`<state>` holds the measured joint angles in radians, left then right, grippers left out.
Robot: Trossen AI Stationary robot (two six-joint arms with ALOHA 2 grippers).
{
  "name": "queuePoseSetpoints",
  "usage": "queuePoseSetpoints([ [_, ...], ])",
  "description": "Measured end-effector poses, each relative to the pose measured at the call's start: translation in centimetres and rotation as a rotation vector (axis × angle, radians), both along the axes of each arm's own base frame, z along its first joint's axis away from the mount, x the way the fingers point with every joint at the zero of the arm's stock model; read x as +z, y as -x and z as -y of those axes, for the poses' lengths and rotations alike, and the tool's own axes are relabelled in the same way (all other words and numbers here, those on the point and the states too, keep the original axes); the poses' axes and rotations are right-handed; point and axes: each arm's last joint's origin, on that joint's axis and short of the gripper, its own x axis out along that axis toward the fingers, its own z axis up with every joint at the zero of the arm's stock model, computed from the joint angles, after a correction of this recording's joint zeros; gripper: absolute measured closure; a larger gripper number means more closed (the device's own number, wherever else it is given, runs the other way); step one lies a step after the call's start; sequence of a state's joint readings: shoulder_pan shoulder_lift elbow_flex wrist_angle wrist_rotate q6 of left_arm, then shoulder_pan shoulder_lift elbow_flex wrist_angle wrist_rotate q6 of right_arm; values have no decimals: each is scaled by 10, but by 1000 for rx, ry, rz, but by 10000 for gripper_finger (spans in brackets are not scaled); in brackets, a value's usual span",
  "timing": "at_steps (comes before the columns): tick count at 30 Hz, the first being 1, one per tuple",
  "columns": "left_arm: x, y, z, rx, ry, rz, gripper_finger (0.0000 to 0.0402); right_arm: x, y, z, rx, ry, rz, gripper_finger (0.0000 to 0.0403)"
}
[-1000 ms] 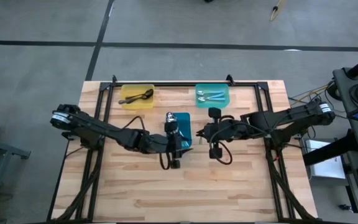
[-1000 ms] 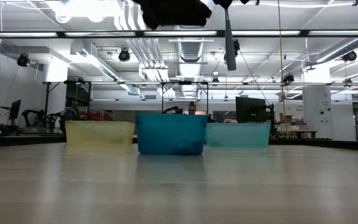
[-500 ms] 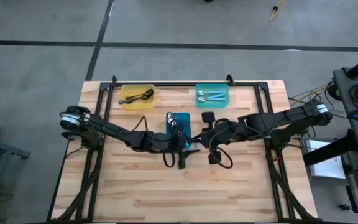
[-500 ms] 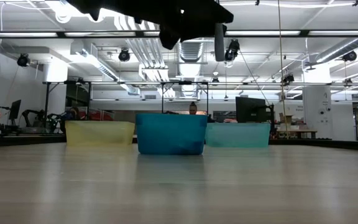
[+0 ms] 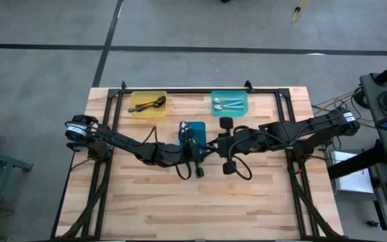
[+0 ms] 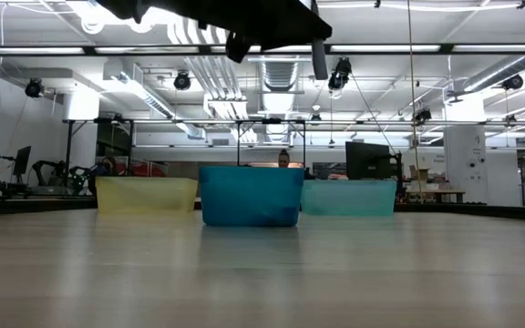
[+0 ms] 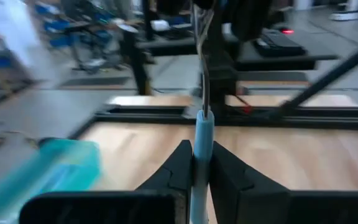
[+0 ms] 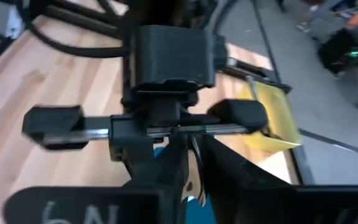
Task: Sort silverware by color (type)
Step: Put the light blue spoon into the light blue bin
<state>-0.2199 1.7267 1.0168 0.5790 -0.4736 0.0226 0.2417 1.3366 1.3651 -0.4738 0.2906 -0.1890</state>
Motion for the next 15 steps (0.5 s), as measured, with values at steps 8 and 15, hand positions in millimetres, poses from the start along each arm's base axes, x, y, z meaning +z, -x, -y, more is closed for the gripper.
queuePoseSetpoints([
  [8, 5, 2, -6, 145, -48, 22, 387, 21, 3, 5, -132, 38, 90, 258],
  [15, 12, 3, -10, 291, -67, 78, 387, 40, 16, 11, -293, -29, 180, 204],
])
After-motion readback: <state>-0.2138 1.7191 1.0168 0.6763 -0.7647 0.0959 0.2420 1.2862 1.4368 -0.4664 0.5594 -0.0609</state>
